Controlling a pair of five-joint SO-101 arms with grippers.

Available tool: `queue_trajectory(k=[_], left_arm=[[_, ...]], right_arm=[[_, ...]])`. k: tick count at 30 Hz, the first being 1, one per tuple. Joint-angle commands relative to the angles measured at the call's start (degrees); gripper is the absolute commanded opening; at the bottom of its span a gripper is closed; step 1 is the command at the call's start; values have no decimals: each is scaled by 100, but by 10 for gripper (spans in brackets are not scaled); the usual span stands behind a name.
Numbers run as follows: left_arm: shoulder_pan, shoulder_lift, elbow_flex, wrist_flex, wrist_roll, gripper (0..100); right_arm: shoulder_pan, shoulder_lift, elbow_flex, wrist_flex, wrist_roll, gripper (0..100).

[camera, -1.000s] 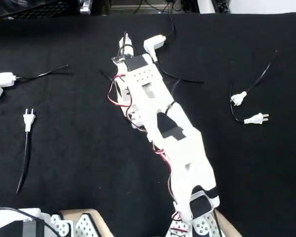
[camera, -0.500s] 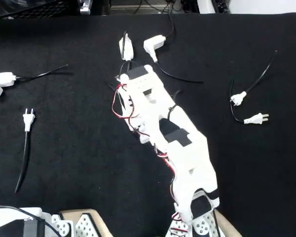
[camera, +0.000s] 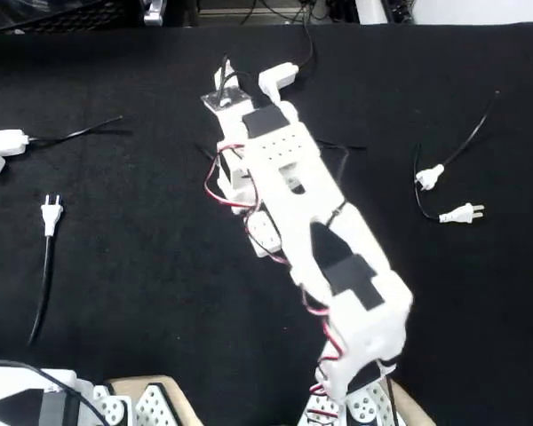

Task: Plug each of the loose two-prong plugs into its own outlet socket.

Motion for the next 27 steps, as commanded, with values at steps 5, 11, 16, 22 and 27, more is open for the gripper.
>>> queue_trajectory(k=[5, 11, 16, 22, 27], left_arm=[[-418, -1398, -189, 44, -932, 279], [-57, -1389, 804, 44, -993, 279], [207, -1433, 1288, 44, -976, 275], [127, -1459, 1279, 44, -1002, 275], [-48, -1433, 927, 44, -993, 275]], right_arm=[[1020, -1279, 1534, -1371, 290, 347], [2954, -1095, 2299, -2787, -747, 346], [3305, -391, 2053, -3270, -1424, 346], [3991, 400, 1086, -3209, -2180, 346], [4703, 857, 593, -3042, -2259, 346]])
